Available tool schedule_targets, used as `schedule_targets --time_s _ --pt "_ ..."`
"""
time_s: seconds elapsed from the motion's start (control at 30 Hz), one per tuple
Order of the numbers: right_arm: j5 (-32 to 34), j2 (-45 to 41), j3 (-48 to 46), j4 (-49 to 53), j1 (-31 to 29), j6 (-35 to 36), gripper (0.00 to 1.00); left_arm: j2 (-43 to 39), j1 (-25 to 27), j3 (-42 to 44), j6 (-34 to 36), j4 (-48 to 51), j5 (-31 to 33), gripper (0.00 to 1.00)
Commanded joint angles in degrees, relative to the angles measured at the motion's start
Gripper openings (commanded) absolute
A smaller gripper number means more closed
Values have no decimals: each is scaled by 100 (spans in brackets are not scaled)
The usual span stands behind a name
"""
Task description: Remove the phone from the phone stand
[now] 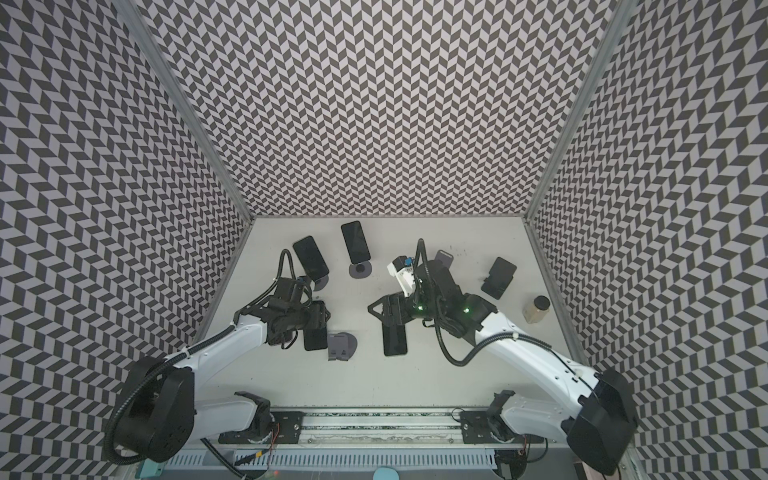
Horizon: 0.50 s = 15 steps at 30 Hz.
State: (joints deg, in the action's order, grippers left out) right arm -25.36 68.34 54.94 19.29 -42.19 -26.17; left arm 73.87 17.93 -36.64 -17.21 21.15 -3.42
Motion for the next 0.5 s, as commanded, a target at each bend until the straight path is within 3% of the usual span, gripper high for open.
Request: schedule_targets --time_s 0.0,0.47 --pt "5 -48 137 -136 18 62 79 131 -53 -140 76 4 -30 66" --pt "10 -69 96 -144 23 60 80 671 -194 -351 139 91 -58 66"
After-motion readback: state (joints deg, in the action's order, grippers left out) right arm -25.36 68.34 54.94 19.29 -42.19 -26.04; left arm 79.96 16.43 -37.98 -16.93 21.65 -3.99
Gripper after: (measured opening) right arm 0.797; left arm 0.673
